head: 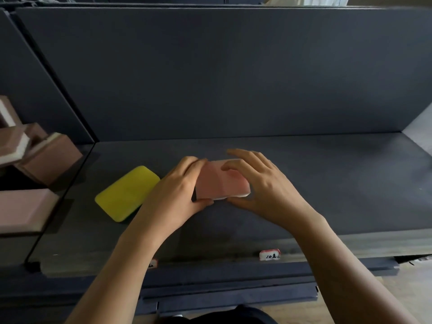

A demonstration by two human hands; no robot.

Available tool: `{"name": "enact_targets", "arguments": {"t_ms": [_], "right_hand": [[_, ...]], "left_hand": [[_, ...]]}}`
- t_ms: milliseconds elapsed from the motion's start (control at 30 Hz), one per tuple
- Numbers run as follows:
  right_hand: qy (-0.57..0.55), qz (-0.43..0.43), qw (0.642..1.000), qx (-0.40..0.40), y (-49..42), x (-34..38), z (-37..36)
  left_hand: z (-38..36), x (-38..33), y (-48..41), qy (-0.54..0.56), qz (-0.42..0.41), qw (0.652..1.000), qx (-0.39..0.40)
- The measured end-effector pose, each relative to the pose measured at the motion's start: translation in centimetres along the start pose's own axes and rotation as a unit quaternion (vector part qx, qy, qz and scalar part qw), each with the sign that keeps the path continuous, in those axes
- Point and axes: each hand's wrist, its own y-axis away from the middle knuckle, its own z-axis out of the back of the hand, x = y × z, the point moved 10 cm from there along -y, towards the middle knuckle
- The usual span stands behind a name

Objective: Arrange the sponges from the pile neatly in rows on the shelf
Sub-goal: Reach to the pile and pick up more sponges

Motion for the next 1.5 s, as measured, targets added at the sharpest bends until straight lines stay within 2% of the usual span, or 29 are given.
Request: {"name": "enact_targets", "arguments": {"t_ms": [433,600,833,1167,1500], "right_hand": [[0.034,0.015,0.999,0.011,-2.6,-2.3,0.8],[0.023,-0.021,0.999,0.020,-4.3,-5.3,0.8],[0.013,-0.056,0.997,0.061,-6.3,-8.5,-1.3],[0.014,-0.085,0.989,0.123,-6.6,-9.5,-2.8],[0.051,-0.104,0.991,0.069,-5.7,-9.7,-1.6]], "left_hand": [[-0.4,-0.3,-4.0,-0.003,0.001,1.000,0.011],[-0.2,0.9,-4.9,-0.022,0.024,0.999,0.008],[-1.3,2.0,-5.1,-0.024,0.041,0.998,0.035],[-2.4,2.3,-5.8,-0.028,0.037,0.998,0.048],[-4.0,1.2,-8.1,-0.044,-0.010,0.999,0.027]]}}
